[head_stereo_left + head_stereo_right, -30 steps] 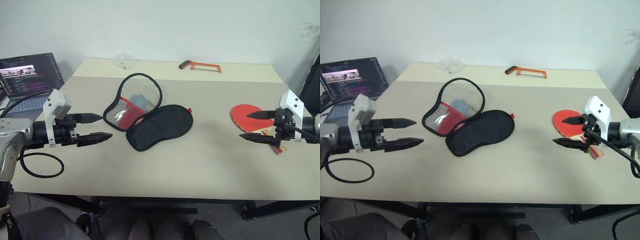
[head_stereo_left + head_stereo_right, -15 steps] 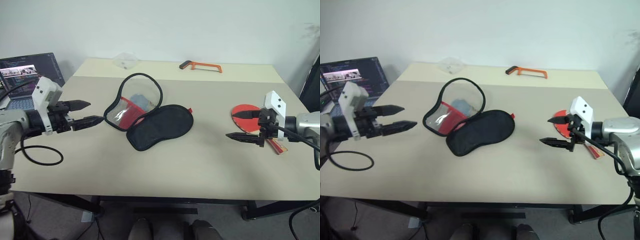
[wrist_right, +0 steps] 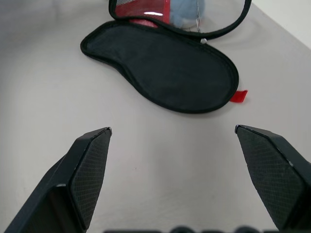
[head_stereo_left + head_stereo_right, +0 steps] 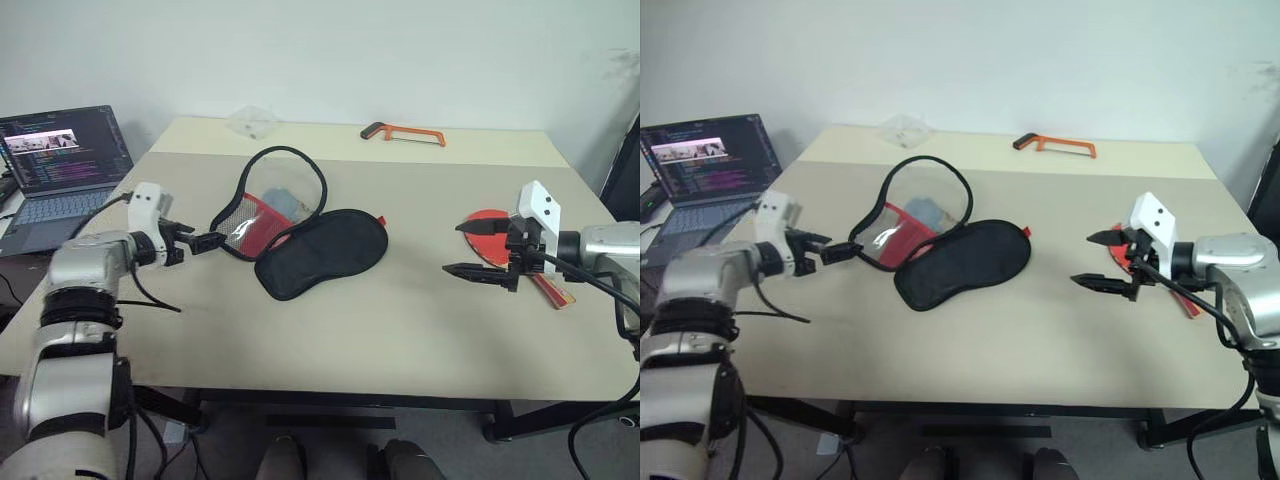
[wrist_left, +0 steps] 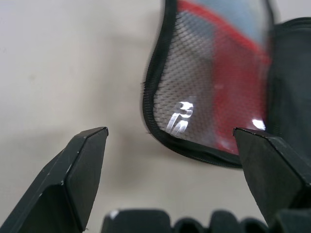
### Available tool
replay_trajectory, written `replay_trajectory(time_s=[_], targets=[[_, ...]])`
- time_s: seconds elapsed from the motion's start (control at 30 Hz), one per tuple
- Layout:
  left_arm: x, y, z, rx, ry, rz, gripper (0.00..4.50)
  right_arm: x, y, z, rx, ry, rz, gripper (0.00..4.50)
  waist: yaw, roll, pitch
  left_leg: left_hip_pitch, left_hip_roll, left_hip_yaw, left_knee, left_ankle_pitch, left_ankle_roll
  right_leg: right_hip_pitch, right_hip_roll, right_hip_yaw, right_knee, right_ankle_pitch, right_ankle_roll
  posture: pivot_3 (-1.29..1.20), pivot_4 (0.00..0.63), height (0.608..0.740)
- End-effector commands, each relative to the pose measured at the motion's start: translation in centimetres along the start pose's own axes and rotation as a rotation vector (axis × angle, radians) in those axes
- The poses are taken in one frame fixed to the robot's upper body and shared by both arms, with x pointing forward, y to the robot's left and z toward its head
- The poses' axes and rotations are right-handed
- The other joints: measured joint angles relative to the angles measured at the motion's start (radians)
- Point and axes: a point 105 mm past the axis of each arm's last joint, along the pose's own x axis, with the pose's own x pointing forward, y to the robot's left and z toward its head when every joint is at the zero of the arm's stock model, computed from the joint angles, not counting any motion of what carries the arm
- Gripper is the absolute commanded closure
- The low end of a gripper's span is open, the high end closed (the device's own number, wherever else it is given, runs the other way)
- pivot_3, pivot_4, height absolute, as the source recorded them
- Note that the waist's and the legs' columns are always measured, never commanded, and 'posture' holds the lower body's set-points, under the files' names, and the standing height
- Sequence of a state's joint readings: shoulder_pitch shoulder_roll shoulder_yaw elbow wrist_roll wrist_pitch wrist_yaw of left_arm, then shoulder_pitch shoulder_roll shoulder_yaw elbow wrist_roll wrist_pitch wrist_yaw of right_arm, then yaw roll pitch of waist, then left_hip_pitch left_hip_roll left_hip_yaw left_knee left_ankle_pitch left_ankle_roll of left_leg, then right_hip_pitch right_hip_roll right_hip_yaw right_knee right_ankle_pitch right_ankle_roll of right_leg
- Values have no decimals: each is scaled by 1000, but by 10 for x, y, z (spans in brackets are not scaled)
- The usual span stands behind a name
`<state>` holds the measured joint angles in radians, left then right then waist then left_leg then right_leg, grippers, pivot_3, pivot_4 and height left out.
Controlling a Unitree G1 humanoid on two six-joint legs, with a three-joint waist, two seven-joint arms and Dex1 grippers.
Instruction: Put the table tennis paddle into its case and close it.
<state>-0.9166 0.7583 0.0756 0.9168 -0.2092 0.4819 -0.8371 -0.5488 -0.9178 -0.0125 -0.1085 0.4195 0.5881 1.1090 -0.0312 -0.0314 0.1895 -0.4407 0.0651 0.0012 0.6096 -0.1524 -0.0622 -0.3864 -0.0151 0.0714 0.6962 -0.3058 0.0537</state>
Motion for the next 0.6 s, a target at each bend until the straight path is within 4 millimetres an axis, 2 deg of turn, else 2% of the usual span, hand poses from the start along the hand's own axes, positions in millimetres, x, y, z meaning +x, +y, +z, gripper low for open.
replay_trajectory(time_s=[0.03,0.23,0.4,0.5,0.6], targets=[[15,-4,5,29,-20,27,0,-11,1,9,-32,0,-24,15,0,0,0,0,0,0,0,0,0,0,0,0,0,0,0,0,150,740],[46,-23,-7,-35,-26,39,0,-18,3,13,-32,17,-43,15,1,0,0,-1,0,-1,0,0,0,0,0,0,0,0,0,0,150,740],[57,-35,-4,-56,-70,25,0,-23,1,15,-36,31,-59,15,1,0,0,-1,-1,-1,1,0,0,1,-1,0,1,1,1,0,150,740],[59,-44,1,-54,-104,-22,577,-23,1,16,-42,33,-59,0,2,0,0,-1,-1,-1,1,0,0,1,-1,0,1,1,1,0,150,740],[58,-45,4,-63,-127,-45,1625,-22,1,16,-43,30,-61,0,2,0,0,-1,-1,-1,1,0,0,1,-1,0,0,1,1,0,150,740]])
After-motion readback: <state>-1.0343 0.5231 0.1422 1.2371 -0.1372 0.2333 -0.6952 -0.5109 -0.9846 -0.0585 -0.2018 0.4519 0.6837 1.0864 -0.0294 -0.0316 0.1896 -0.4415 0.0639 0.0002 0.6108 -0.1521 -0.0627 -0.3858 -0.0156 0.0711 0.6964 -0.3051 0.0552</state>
